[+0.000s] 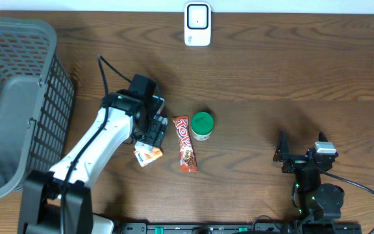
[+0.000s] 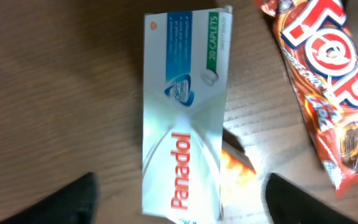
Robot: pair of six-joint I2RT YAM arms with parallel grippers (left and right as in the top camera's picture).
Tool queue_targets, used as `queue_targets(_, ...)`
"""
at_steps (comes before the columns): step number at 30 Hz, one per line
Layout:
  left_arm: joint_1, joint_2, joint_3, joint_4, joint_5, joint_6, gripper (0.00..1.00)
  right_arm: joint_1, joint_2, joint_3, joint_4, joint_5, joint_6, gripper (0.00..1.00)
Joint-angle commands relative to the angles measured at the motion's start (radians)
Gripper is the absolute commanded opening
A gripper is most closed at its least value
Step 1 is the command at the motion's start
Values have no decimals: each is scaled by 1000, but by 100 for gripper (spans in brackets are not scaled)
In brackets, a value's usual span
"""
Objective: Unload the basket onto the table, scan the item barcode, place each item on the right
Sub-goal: 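Carry the Panadol box out and set it beside the Kleenex pack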
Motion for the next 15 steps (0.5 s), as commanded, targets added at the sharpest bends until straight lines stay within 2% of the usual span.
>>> queue_targets(1, 2, -58, -7, -38, -13, -69, 50, 10, -5, -1, -3, 6, -13, 99)
queue_targets(2, 2, -61, -7, -48, -2, -71, 34, 10, -5, -1, -3, 6, -13, 99)
queue_targets(4, 1, -61, -8, -59, 25, -79, 12, 10, -5, -1, -3, 6, -13, 99)
queue_targets(5, 2, -61, -8, -62, 44, -92, 8, 10, -5, -1, -3, 6, -13, 99)
queue_targets(9, 1, -61, -8, -57, 160, -124, 8, 10, -5, -1, -3, 6, -13, 99)
queue_targets(15, 1, -61, -9, -57, 230, -139, 7, 10, -5, -1, -3, 6, -13, 99)
